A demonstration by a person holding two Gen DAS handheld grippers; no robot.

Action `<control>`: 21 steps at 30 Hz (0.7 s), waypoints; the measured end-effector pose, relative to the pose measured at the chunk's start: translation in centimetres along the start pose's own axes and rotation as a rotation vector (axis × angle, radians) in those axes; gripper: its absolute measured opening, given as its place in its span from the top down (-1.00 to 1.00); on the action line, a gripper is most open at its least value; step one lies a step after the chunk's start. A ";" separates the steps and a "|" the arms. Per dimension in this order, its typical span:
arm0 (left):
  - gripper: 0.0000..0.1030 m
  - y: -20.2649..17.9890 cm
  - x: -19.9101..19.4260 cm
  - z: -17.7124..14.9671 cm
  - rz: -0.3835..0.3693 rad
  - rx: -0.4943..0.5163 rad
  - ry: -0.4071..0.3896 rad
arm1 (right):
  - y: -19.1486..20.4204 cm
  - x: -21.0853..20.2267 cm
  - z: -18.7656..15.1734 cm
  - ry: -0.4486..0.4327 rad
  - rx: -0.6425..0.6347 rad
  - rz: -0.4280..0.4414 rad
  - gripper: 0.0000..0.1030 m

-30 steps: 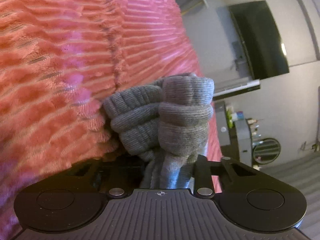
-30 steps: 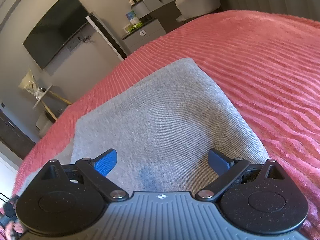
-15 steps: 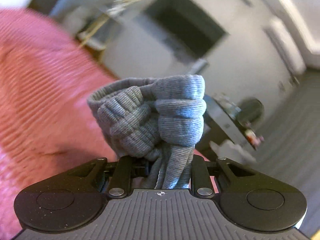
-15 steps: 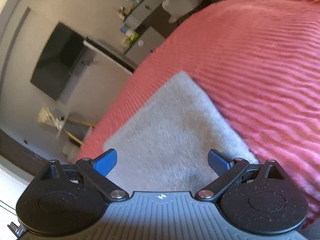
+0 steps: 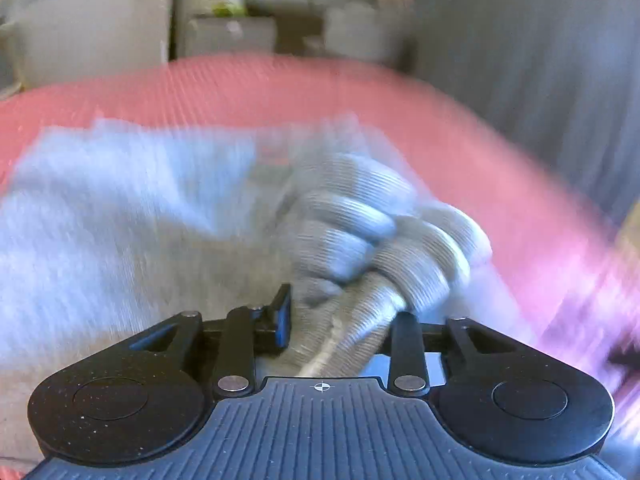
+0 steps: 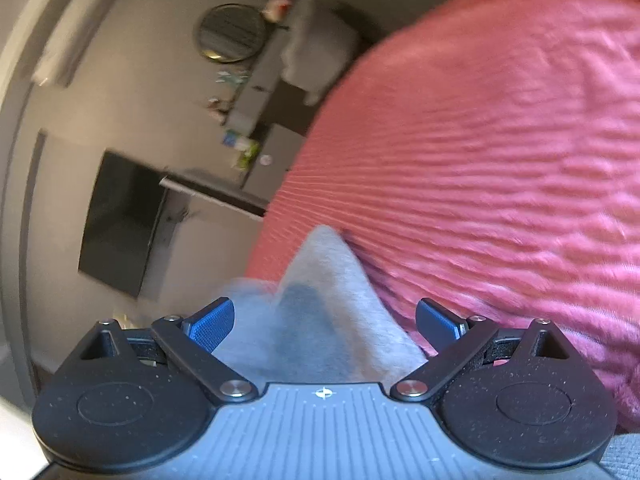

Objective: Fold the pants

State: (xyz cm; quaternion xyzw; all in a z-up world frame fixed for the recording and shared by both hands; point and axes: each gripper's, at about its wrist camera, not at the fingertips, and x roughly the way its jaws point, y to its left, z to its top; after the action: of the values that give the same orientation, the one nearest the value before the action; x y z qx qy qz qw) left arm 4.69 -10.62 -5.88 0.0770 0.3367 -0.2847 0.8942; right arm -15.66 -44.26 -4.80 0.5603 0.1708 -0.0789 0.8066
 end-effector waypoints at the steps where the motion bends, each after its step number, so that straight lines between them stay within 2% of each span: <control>1: 0.17 -1.1 -0.6 -1.1 0.036 0.104 -0.074 | -0.3 0.3 0.1 0.005 0.010 0.004 -0.89; 2: -0.04 -2.0 -1.1 -1.4 0.064 0.205 -0.083 | -0.3 0.5 0.1 0.007 0.004 -0.001 -0.89; 3: -0.11 -2.3 -1.5 -1.1 0.062 0.235 -0.064 | -0.2 0.7 0.0 0.008 -0.013 -0.005 -0.89; 4: -0.18 -1.7 -2.1 -0.6 0.030 0.205 -0.054 | 0.0 1.1 -0.2 0.022 -0.037 -0.001 -0.89; 6: -0.23 0.6 -3.2 0.3 -0.037 0.066 -0.037 | 0.4 1.7 -0.3 0.048 -0.071 0.008 -0.89; 7: -0.33 1.7 -3.6 0.6 -0.070 -0.002 -0.019 | 0.5 1.9 -0.3 0.053 -0.077 0.008 -0.89; 9: -0.40 4.2 -5.1 0.9 -0.165 -0.136 0.000 | 0.4 2.3 -0.3 0.064 -0.072 -0.001 -0.89; 11: -0.62 6.6 -7.0 0.9 -0.202 -0.248 -0.023 | 0.0 2.4 -0.2 0.072 -0.057 -0.005 -0.89; 13: -0.70 9.7 -8.7 1.1 -0.164 -0.363 -0.065 | -0.3 2.2 -0.1 0.069 -0.035 0.003 -0.89; 17: -0.76 15.1 -11.1 -0.7 0.014 -0.570 -0.160 | -0.2 2.4 -0.2 0.077 -0.029 -0.002 -0.89; 19: -0.75 17.6 -11.1 -2.3 0.132 -0.648 -0.143 | -0.1 2.8 -0.3 0.094 -0.028 -0.014 -0.89; 20: -0.74 18.7 -10.7 -3.0 0.162 -0.703 -0.112 | -0.1 2.9 -0.3 0.099 -0.027 -0.020 -0.89; 21: -0.74 19.7 -10.3 -3.4 0.153 -0.780 -0.076 | -0.1 2.9 -0.4 0.103 -0.025 -0.027 -0.89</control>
State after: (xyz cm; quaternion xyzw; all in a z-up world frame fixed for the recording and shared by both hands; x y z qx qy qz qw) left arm 7.52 11.50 -2.85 -0.2543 0.3795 -0.0706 0.8867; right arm -13.03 -43.77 -6.05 0.5510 0.2207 -0.0588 0.8026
